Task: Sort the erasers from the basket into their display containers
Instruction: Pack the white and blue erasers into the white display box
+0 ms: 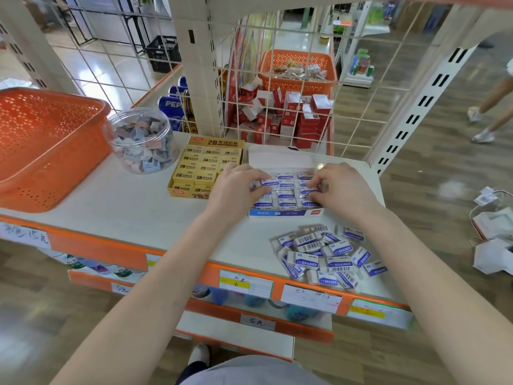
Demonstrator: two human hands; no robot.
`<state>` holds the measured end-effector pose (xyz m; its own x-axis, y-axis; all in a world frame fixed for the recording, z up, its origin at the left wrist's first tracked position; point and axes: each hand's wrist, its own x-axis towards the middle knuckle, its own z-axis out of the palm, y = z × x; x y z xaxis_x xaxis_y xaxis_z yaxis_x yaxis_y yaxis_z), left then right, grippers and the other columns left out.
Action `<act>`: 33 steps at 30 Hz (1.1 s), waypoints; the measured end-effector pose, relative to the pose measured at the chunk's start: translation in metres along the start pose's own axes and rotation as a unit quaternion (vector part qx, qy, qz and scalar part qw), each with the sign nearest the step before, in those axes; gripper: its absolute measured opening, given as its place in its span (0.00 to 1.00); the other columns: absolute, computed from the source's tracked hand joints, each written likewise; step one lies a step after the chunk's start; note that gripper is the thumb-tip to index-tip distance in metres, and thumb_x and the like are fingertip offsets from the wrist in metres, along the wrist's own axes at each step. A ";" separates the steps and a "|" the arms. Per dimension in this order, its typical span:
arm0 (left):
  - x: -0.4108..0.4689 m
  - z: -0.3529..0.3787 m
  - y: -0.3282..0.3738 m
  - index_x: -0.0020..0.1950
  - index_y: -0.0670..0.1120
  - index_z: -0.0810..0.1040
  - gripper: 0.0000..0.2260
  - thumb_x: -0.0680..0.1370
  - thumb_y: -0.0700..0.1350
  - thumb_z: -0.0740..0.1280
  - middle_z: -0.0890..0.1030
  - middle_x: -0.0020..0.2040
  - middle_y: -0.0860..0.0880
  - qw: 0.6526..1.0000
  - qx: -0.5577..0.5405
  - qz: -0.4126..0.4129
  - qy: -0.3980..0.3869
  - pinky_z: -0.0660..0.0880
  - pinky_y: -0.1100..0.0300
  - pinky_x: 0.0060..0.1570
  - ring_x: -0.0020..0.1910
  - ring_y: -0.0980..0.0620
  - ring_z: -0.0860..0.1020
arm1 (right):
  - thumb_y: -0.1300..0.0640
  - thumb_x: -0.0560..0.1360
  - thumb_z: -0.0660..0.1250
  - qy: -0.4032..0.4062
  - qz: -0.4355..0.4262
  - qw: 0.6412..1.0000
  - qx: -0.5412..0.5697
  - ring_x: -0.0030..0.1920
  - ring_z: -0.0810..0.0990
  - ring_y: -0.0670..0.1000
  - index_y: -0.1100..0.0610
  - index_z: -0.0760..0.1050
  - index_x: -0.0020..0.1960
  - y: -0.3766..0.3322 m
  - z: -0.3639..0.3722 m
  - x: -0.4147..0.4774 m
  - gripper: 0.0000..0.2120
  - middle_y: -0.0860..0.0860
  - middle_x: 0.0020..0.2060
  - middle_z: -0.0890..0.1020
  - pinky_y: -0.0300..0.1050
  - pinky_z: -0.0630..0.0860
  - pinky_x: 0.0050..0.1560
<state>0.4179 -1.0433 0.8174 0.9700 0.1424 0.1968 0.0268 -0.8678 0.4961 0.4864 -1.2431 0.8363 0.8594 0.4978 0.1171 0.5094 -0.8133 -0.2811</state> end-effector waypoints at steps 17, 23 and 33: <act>-0.002 -0.014 -0.006 0.61 0.52 0.79 0.14 0.75 0.47 0.70 0.77 0.46 0.58 0.994 -0.104 -0.030 0.026 0.68 0.63 0.48 0.46 0.59 0.74 | 0.50 0.74 0.68 -0.008 -0.019 1.000 -0.007 0.55 0.71 0.50 0.48 0.82 0.49 -0.001 -0.007 -0.001 0.07 0.46 0.54 0.77 0.48 0.68 0.57; -0.011 -0.017 0.006 0.62 0.49 0.75 0.20 0.72 0.43 0.74 0.80 0.44 0.59 0.983 -0.171 0.025 0.054 0.60 0.84 0.47 0.43 0.68 0.74 | 0.55 0.73 0.70 0.005 -0.103 0.978 0.180 0.47 0.78 0.48 0.55 0.77 0.61 -0.043 -0.013 -0.004 0.17 0.49 0.51 0.80 0.42 0.74 0.54; -0.021 -0.026 -0.029 0.67 0.52 0.73 0.28 0.69 0.57 0.73 0.73 0.64 0.56 0.991 -0.051 0.045 -0.112 0.65 0.57 0.65 0.64 0.54 0.70 | 0.57 0.71 0.73 -0.082 -0.118 0.982 0.119 0.42 0.75 0.44 0.53 0.82 0.52 -0.041 0.000 0.007 0.10 0.47 0.47 0.77 0.35 0.72 0.48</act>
<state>0.3908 -1.0089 0.8212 0.9970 -0.0534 0.0564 -0.0760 -0.8180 0.5702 0.4714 -1.2062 0.8486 0.6893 0.7222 0.0569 0.6525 -0.5848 -0.4819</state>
